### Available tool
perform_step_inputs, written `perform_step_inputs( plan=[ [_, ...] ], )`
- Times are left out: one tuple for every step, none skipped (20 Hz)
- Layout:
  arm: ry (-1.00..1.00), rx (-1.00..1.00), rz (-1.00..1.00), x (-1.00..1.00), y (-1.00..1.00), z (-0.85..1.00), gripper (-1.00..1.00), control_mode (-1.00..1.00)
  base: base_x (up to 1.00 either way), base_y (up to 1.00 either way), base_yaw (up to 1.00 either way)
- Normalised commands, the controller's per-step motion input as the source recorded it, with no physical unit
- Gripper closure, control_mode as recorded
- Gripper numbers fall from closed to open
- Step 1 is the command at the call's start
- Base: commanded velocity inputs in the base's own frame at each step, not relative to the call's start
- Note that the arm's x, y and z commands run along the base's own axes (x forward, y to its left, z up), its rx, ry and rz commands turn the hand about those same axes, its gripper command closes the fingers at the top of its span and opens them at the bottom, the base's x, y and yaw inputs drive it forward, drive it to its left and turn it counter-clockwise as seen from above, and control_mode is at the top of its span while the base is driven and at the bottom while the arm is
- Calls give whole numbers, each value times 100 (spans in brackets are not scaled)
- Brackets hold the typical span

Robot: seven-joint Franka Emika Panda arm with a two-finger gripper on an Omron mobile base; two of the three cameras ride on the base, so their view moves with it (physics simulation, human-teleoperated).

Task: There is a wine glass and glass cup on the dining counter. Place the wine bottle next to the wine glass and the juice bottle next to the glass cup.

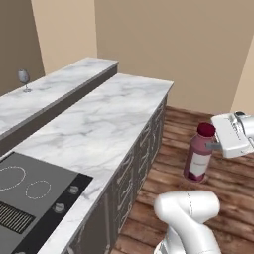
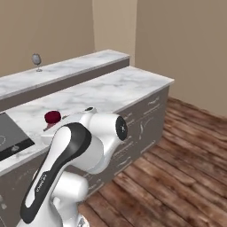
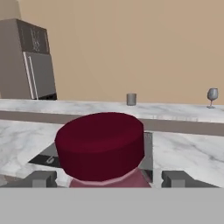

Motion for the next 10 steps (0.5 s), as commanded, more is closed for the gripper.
perform_step_inputs(
  plan=[
    [0, 0, 0, 0, 0, 0, 100, 100, 68, -38, 0],
    [0, 0, 0, 0, 0, 0, 100, 100, 68, -38, 0],
    [0, 0, 0, 0, 0, 0, 100, 100, 68, -38, 0],
    [0, 0, 0, 0, 0, 0, 100, 100, 69, -38, 0],
    [0, 0, 0, 0, 0, 0, 100, 100, 69, -38, 0],
    [0, 0, 0, 0, 0, 0, 100, 100, 69, -38, 0],
    [0, 0, 0, 0, 0, 0, 100, 100, 69, -38, 0],
    [0, 0, 0, 0, 0, 0, 100, 100, 69, -38, 0],
    [0, 0, 0, 0, 0, 0, 100, 100, 69, -38, 0],
    [0, 0, 0, 0, 0, 0, 100, 100, 69, -38, 0]
  ],
)
